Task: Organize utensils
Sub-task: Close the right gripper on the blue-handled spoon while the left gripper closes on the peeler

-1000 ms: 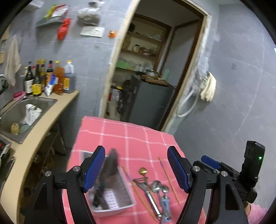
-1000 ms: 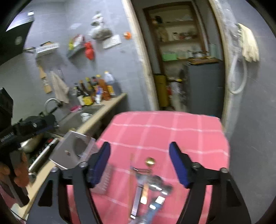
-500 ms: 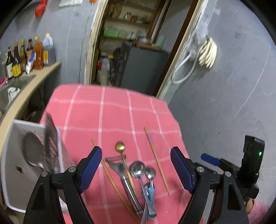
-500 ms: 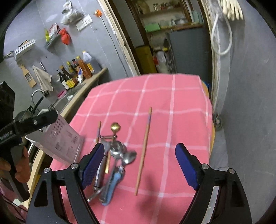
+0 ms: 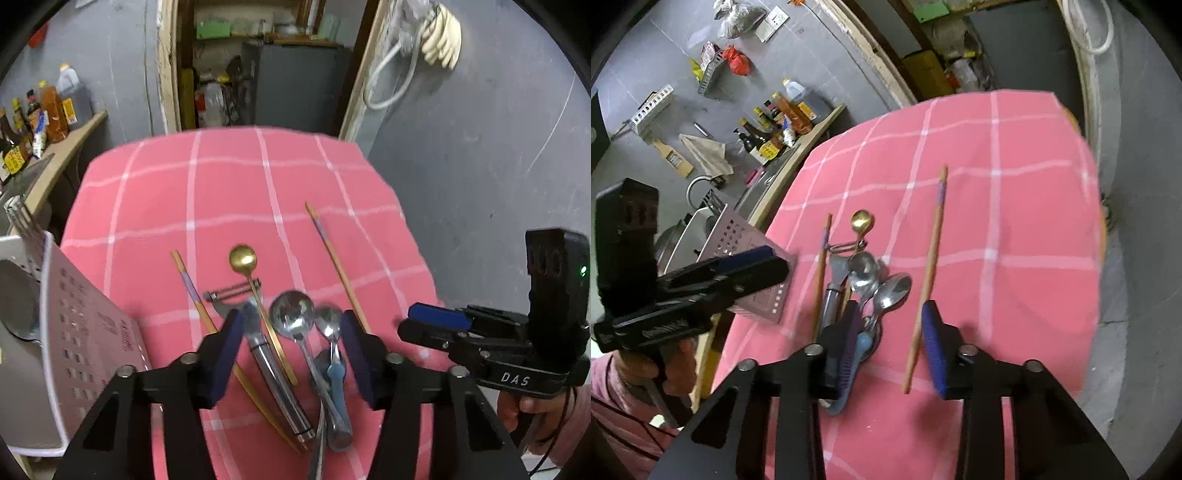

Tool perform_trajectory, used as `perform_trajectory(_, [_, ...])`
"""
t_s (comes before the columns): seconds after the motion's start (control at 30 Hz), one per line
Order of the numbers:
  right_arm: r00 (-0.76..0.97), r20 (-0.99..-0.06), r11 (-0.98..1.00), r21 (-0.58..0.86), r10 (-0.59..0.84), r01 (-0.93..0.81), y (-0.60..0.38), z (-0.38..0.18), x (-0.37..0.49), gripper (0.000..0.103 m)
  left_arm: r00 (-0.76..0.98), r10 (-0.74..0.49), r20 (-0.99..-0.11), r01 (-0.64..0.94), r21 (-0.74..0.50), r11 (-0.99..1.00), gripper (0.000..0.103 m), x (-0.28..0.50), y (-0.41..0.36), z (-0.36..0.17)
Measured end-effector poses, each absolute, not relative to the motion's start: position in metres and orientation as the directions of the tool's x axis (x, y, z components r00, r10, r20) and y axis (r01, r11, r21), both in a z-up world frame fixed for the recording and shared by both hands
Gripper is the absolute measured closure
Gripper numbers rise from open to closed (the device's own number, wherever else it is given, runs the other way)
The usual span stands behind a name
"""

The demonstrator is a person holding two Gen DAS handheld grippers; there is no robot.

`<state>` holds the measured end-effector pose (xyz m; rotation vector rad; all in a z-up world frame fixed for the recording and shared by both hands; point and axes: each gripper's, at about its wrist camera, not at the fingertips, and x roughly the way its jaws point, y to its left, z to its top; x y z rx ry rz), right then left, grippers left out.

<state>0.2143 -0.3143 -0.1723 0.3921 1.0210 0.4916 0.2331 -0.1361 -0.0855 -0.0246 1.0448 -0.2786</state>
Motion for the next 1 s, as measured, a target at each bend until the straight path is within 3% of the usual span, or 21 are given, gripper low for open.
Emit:
perform_trajectory(0.1, [0.391,-0.714,0.812,0.545,0.580,-0.209,-0.306,-0.183,0.218,0.081,0.406,-0.234,-0.884,0.189,-0.169,0.967,0.069,0.241,-0.136,-0.103])
perform_trajectory(0.27, [0.341,-0.725,0.800,0.564,0.598,-0.205,-0.293,-0.196,0.224,0.085,0.324,-0.252,-0.912,0.139,-0.218,0.966,0.074,0.250,-0.130,-0.128])
perform_trajectory(0.7, [0.219,-0.778,0.808,0.576,0.589,-0.125,-0.254,-0.224,0.253,0.085,0.208,-0.246,-0.947,0.036,-0.244,0.969,0.077,0.260,-0.117,-0.159])
perform_trajectory(1.0, [0.226,-0.740,0.765,0.643,0.633,-0.039,-0.244,-0.236,0.270,0.085,0.192,-0.257,-0.947,0.030,-0.256,0.966,0.081,0.263,-0.115,-0.160])
